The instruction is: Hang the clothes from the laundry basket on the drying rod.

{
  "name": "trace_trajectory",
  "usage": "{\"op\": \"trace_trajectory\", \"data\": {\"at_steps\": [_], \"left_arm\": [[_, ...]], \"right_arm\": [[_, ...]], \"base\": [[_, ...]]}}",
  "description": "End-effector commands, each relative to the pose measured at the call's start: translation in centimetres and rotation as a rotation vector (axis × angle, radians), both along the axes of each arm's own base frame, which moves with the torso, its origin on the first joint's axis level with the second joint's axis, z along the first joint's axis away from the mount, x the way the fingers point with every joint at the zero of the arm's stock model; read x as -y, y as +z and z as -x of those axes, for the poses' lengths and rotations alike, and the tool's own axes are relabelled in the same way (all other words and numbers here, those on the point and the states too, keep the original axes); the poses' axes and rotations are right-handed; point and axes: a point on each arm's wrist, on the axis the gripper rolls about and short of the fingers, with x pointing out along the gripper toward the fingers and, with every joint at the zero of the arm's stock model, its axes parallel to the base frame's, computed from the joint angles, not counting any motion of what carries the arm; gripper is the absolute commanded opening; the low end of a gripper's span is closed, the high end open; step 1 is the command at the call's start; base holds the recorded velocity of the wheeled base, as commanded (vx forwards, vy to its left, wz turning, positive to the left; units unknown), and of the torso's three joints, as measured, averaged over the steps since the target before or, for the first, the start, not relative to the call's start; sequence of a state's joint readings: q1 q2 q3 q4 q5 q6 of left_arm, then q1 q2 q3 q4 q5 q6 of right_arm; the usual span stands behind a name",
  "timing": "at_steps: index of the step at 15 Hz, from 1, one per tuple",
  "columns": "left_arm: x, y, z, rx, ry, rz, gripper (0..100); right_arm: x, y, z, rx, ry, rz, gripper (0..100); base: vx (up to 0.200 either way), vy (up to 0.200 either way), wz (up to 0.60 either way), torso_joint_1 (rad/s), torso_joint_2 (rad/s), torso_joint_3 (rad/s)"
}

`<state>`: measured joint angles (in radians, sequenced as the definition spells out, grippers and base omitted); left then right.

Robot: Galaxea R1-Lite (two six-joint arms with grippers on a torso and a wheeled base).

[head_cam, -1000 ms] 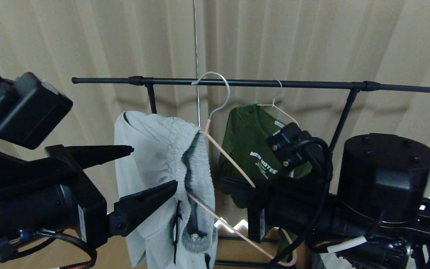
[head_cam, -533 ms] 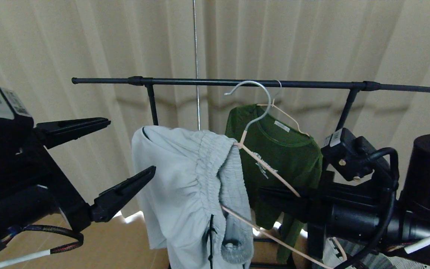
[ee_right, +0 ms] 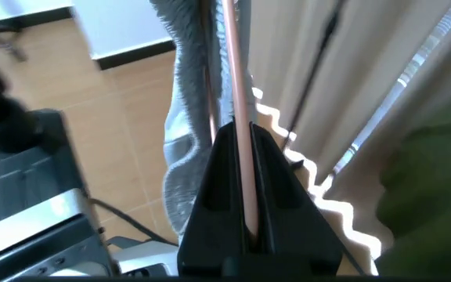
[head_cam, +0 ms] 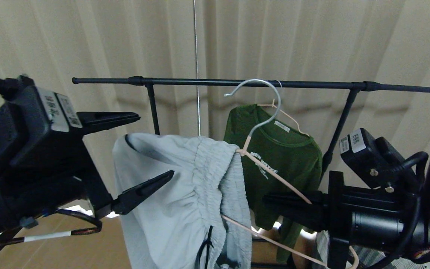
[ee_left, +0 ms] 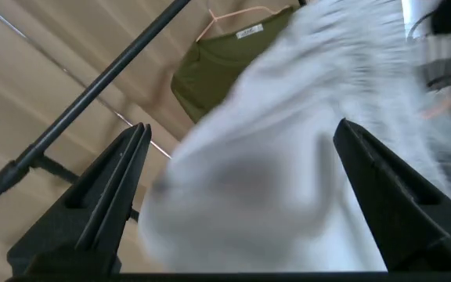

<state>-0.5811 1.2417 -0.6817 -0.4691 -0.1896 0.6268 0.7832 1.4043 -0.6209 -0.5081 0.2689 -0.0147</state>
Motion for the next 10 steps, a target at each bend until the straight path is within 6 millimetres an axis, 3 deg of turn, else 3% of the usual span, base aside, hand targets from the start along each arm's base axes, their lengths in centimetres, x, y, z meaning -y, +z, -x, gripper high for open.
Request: {"op": "trace_trajectory", "data": {"at_steps": [1,10], "left_arm": [[1.6,0.0,-2.5,-0.018,-0.001,-0.025,100],[2.5,-0.2,-4.2,0.055,-0.035,-0.122,100]], "right_arm": [[-0.1,-0.1,0.0,0.010,0.017,0.010,0],[-0.7,-0.6,-0.2,0.014,0.122,0.026,0]], "base": [[0.000,0.000,0.00,0.000,0.00,0.000],[0.000,0.000,0.00,0.000,0.00,0.000]]}}
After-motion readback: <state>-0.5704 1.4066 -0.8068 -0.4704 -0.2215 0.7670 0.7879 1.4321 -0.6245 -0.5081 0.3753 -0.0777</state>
